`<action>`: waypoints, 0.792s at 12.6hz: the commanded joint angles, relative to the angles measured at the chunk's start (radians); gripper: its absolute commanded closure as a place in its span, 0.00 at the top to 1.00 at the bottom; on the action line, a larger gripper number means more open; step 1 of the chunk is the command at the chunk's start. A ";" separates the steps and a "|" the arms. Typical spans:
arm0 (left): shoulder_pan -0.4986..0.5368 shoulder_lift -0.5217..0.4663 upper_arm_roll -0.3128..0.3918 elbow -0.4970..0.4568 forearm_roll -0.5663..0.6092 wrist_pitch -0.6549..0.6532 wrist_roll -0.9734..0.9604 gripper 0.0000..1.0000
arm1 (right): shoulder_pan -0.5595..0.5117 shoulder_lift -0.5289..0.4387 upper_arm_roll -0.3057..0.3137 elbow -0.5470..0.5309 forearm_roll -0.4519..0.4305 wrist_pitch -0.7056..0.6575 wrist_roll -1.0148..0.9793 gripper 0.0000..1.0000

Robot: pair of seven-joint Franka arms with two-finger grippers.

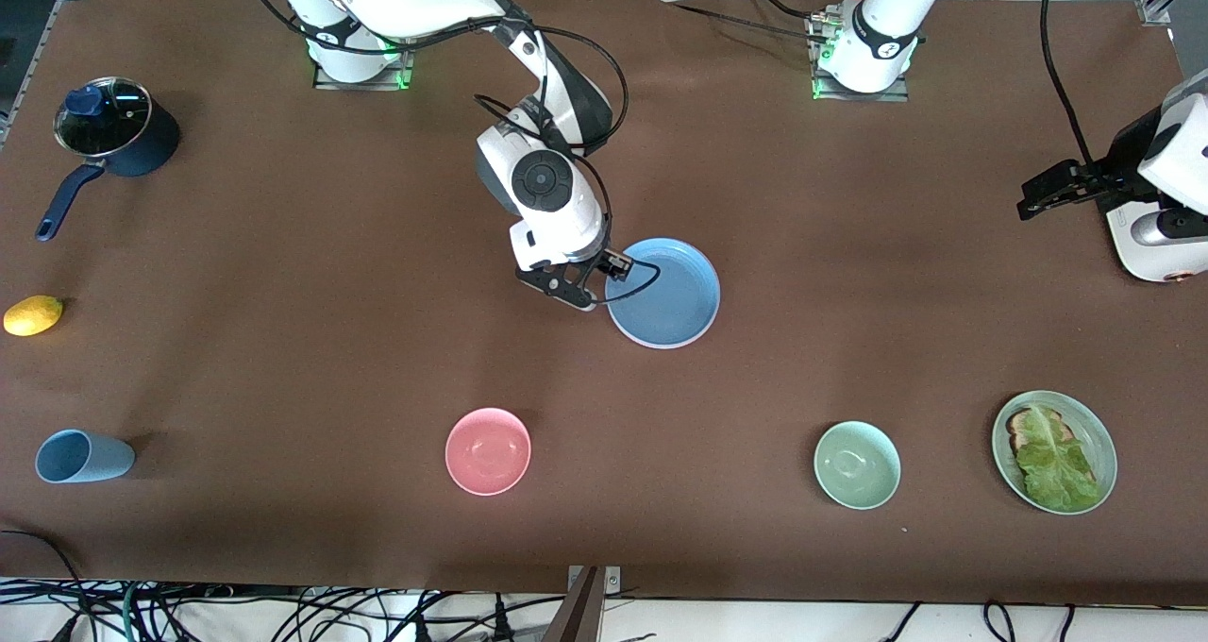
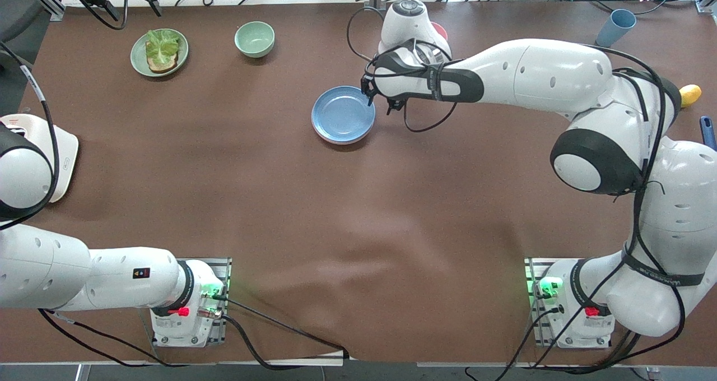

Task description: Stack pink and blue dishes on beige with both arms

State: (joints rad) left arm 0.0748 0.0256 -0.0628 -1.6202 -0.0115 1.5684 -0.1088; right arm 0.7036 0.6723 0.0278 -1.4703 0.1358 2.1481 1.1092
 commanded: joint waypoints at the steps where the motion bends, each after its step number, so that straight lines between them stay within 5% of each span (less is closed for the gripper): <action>1: 0.000 0.010 0.000 0.017 -0.010 -0.001 0.023 1.00 | -0.003 -0.060 -0.064 0.054 -0.057 -0.187 -0.079 1.00; 10: -0.001 0.010 0.000 0.017 -0.010 -0.001 0.023 1.00 | -0.038 -0.207 -0.403 0.059 -0.047 -0.387 -0.677 1.00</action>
State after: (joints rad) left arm 0.0742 0.0260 -0.0636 -1.6202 -0.0115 1.5684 -0.1087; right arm 0.6619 0.4928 -0.3251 -1.4022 0.0925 1.8019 0.5332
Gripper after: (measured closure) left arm 0.000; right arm 0.000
